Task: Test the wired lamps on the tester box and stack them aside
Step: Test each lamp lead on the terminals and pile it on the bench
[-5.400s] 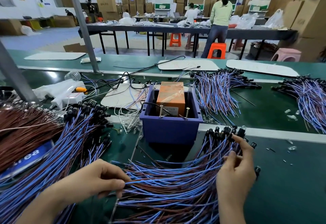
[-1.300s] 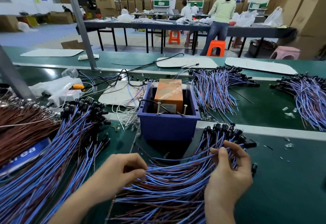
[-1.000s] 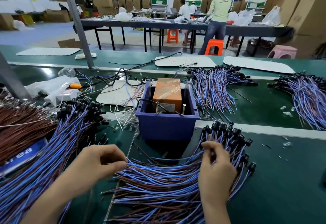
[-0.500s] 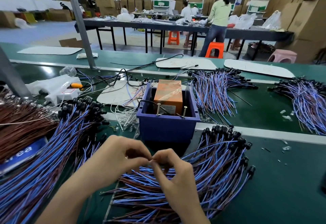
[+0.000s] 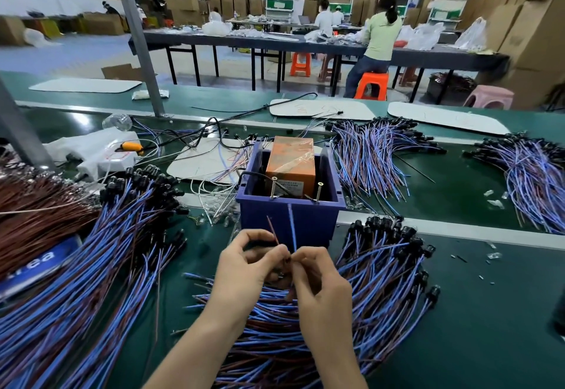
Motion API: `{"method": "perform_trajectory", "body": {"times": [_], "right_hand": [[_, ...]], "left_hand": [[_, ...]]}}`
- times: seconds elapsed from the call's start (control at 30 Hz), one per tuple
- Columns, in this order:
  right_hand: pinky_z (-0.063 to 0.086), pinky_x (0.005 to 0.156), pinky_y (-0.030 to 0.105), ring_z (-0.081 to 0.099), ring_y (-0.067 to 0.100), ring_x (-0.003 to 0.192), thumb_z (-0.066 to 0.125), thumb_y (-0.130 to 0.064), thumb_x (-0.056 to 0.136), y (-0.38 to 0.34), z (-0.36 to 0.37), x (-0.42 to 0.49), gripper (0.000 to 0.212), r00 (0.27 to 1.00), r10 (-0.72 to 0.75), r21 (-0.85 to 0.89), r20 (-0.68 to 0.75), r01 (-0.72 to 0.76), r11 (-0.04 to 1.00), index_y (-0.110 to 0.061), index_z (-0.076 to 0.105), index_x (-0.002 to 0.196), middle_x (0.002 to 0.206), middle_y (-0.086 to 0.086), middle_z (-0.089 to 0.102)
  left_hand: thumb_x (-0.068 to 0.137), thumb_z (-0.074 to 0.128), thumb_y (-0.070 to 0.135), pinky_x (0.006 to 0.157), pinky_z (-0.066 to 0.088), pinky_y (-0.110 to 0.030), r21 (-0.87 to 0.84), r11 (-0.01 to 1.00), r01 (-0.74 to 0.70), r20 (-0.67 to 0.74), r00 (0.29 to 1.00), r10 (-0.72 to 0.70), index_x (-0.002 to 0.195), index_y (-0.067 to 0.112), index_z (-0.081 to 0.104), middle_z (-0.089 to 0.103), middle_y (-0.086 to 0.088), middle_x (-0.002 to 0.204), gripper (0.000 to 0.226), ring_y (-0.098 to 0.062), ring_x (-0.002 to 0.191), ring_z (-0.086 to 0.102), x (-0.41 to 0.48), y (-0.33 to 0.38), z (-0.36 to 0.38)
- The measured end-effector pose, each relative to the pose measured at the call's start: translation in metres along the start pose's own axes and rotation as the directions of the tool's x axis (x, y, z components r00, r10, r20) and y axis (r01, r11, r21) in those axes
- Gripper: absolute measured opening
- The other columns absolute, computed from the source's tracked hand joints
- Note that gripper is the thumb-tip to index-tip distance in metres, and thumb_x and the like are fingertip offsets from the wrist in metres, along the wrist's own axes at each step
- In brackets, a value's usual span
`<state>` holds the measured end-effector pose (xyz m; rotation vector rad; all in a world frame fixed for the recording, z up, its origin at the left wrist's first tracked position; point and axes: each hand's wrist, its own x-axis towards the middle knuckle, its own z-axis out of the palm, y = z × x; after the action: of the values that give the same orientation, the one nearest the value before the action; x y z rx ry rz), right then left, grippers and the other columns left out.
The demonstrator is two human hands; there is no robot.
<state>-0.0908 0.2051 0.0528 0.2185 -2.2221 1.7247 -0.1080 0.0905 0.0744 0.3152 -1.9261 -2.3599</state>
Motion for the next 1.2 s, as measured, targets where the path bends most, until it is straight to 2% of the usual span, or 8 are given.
{"method": "perform_trajectory", "body": {"times": [0.1,0.17,0.3,0.4,0.7,0.87,0.97,1.2], "right_hand": [[0.052,0.063,0.015,0.066,-0.001,0.068,0.059,-0.008,0.092,0.002,-0.001,0.001,0.026,0.989,0.096,0.042,-0.117,-0.091,0.995,-0.032,0.059,0.086,0.082,-0.018,0.069],[0.048,0.06,0.013,0.062,-0.001,0.064,0.059,-0.011,0.093,0.004,-0.003,0.002,0.025,0.979,0.116,0.013,-0.166,-0.115,0.993,-0.035,0.058,0.086,0.078,-0.014,0.069],[0.046,0.066,0.011,0.062,0.002,0.077,0.057,-0.012,0.094,0.003,-0.005,0.003,0.027,0.98,0.107,-0.034,-0.168,-0.115,0.993,-0.038,0.058,0.089,0.083,-0.015,0.065],[0.046,0.067,0.014,0.061,0.004,0.081,0.057,-0.013,0.094,0.002,-0.003,0.003,0.028,0.981,0.113,-0.053,-0.155,-0.123,0.991,-0.04,0.058,0.101,0.085,-0.014,0.06],[0.044,0.059,0.012,0.059,0.006,0.072,0.057,-0.014,0.094,0.006,-0.003,0.002,0.032,0.976,0.154,-0.031,-0.152,-0.161,0.987,-0.039,0.057,0.113,0.081,-0.005,0.062],[0.043,0.052,0.019,0.053,0.012,0.058,0.055,-0.013,0.095,0.009,-0.004,0.003,0.031,0.97,0.179,-0.031,-0.167,-0.187,0.982,-0.038,0.056,0.115,0.075,-0.001,0.062],[0.039,0.049,0.017,0.047,0.009,0.049,0.055,-0.013,0.095,0.011,-0.005,0.003,0.031,0.966,0.188,-0.039,-0.18,-0.198,0.979,-0.036,0.056,0.115,0.069,0.003,0.061],[0.039,0.053,0.015,0.048,0.005,0.052,0.055,-0.012,0.095,0.012,-0.006,0.003,0.033,0.963,0.215,-0.058,-0.162,-0.226,0.972,-0.033,0.056,0.121,0.07,0.001,0.063]], "left_hand": [[0.082,0.069,0.004,0.055,0.053,-0.022,0.016,0.999,-0.038,-0.027,0.999,0.038,0.081,0.008,0.055,0.071,-0.008,0.069,0.015,-0.017,0.063,0.068,0.008,0.004,0.005],[0.083,0.068,0.004,0.055,0.053,-0.02,0.008,0.999,-0.049,-0.036,0.998,0.049,0.08,0.009,0.058,0.072,-0.006,0.07,0.011,-0.017,0.064,0.069,0.013,0.005,0.009],[0.083,0.067,0.001,0.054,0.053,-0.019,0.003,0.995,-0.098,-0.07,0.993,0.097,0.081,0.01,0.065,0.072,-0.005,0.071,0.01,-0.013,0.06,0.068,0.02,0.007,0.013],[0.084,0.067,0.001,0.055,0.053,-0.018,-0.002,0.993,-0.12,-0.083,0.989,0.12,0.082,0.01,0.066,0.073,-0.004,0.072,0.009,-0.012,0.061,0.068,0.023,0.008,0.012],[0.084,0.066,0.001,0.054,0.053,-0.018,0.02,0.992,-0.125,-0.102,0.987,0.127,0.084,0.01,0.066,0.074,-0.003,0.074,0.008,-0.011,0.062,0.068,0.028,0.007,0.006],[0.084,0.066,0.0,0.054,0.054,-0.018,0.019,0.994,-0.109,-0.107,0.988,0.11,0.084,0.009,0.066,0.073,-0.004,0.073,0.009,-0.011,0.06,0.068,0.029,0.006,0.006],[0.084,0.066,0.0,0.054,0.054,-0.019,0.019,0.995,-0.102,-0.109,0.989,0.104,0.084,0.009,0.065,0.072,-0.004,0.074,0.009,-0.011,0.06,0.068,0.03,0.006,0.006],[0.084,0.066,0.0,0.054,0.054,-0.018,0.022,0.995,-0.097,-0.117,0.988,0.099,0.083,0.009,0.065,0.072,-0.004,0.074,0.009,-0.011,0.061,0.068,0.03,0.006,0.006]]}}
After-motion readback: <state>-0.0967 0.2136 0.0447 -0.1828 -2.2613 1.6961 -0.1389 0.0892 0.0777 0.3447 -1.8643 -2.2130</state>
